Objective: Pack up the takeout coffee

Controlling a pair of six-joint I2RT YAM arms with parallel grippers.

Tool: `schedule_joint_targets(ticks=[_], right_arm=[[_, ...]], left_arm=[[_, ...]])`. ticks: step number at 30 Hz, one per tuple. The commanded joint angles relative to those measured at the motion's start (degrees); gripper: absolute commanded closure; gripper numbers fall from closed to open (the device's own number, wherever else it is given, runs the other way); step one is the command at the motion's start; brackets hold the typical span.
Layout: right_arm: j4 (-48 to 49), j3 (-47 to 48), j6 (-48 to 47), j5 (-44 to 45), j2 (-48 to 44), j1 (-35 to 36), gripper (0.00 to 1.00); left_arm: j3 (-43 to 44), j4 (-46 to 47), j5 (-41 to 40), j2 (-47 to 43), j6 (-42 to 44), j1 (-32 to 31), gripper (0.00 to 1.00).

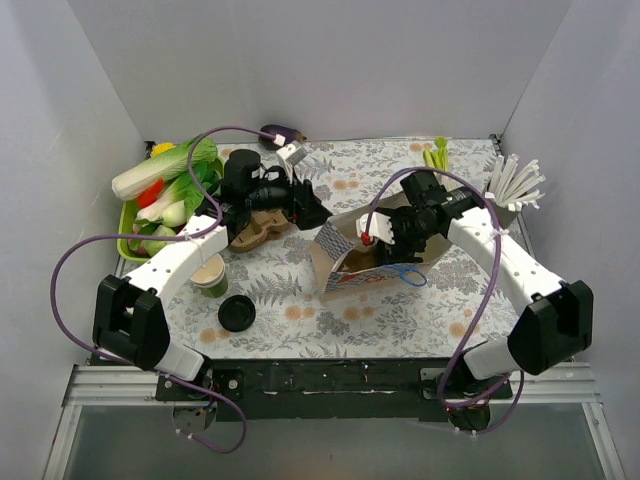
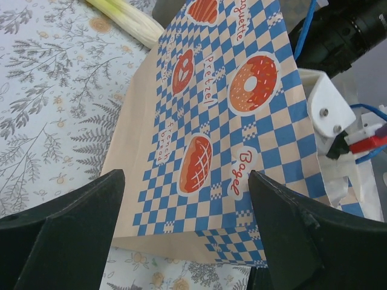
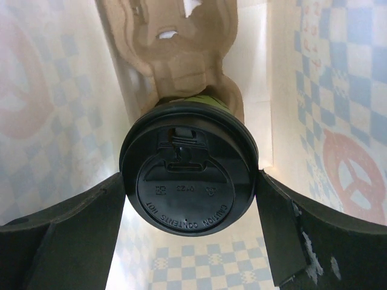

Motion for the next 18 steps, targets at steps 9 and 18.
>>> schedule_joint_targets(ticks=[9, 18], right_arm=[[-15.9, 14.3, -8.0, -8.1, 12.6, -5.4, 0.99], [-11.5, 9.8, -9.0, -8.9, 11.9, -5.5, 0.99]], left_arm=[[5.9, -7.6, 1.0, -1.1, 4.3, 6.4, 0.16], [6.3, -11.0, -1.7, -3.8, 6.7, 6.6, 0.15]])
